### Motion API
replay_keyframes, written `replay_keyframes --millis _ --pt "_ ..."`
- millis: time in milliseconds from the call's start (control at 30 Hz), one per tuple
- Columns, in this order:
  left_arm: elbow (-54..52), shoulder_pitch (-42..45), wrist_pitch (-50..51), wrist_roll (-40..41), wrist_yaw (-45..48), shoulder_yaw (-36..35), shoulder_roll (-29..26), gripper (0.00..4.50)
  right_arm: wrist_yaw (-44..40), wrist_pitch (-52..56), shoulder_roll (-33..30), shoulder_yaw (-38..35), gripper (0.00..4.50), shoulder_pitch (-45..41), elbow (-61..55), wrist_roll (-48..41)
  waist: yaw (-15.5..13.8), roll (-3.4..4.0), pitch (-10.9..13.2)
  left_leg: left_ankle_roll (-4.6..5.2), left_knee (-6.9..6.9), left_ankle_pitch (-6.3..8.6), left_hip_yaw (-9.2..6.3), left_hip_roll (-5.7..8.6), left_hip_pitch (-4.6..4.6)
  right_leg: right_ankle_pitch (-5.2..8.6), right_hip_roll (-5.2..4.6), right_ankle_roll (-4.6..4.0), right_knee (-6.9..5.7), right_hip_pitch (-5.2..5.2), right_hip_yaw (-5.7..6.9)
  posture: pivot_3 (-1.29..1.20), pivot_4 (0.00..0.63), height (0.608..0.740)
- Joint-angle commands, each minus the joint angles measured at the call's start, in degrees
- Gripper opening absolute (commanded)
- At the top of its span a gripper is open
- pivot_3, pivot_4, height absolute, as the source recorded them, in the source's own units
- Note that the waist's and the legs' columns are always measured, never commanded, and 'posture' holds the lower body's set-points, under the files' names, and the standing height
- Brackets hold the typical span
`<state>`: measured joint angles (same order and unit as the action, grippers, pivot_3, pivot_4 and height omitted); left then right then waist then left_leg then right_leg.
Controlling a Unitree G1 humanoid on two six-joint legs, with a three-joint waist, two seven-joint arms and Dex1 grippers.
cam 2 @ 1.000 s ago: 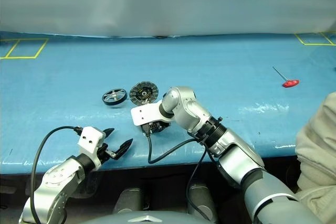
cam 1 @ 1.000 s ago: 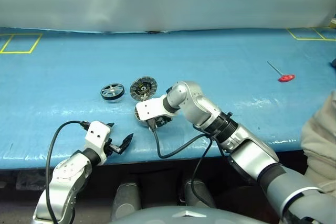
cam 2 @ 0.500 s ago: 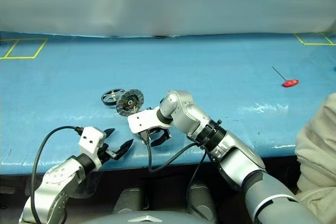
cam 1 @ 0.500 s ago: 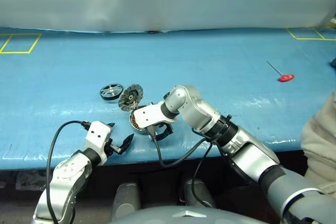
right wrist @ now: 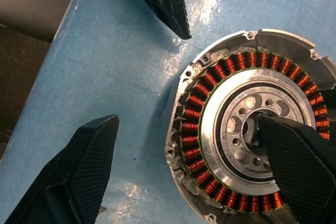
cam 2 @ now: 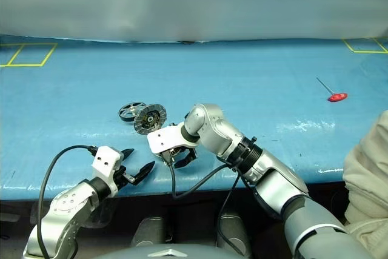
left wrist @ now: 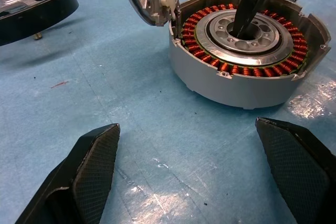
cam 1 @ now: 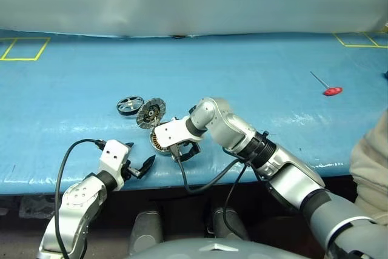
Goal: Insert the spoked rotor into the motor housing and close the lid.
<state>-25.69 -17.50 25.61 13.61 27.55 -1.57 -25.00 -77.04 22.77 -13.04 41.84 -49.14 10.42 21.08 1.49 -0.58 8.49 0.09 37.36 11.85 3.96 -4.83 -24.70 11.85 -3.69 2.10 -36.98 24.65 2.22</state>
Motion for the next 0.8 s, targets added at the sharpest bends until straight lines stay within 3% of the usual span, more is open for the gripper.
replay_keyframes --millis 33,433,800 --pt "-0.7 0.1 -0.8 0.1 0.1 -0.1 -0.1 4.5 0.6 -0.3 0.5 -0.8 4.46 -2.0 -0.4 -0.8 0.0 0.0 0.0 0.0 0.0 0.0 0.0 0.0 0.0 0.0 0.0 0.0 0.0 0.0 0.0 0.0 0.15 0.74" --pt "0.1 0.4 -1.2 0.1 0.0 -0.4 0.2 4.5 1.1 -0.5 -0.4 -1.2 4.46 -3.8 0.5 -1.8 0.0 0.0 0.0 -0.01 -0.01 0.0 -0.01 0.0 0.0 0.0 0.0 -0.01 0.0 0.0 0.0 0.0 0.15 0.74" --pt "1.2 1.6 -1.2 0.5 1.0 0.3 0.2 4.5 0.6 4.6 -4.2 -7.8 4.46 -4.3 -11.6 -7.7 -0.3 0.0 0.0 -0.01 -0.11 0.0 0.0 0.0 -0.04 0.0 0.0 -0.08 0.03 0.0 0.0 0.0 0.15 0.74"
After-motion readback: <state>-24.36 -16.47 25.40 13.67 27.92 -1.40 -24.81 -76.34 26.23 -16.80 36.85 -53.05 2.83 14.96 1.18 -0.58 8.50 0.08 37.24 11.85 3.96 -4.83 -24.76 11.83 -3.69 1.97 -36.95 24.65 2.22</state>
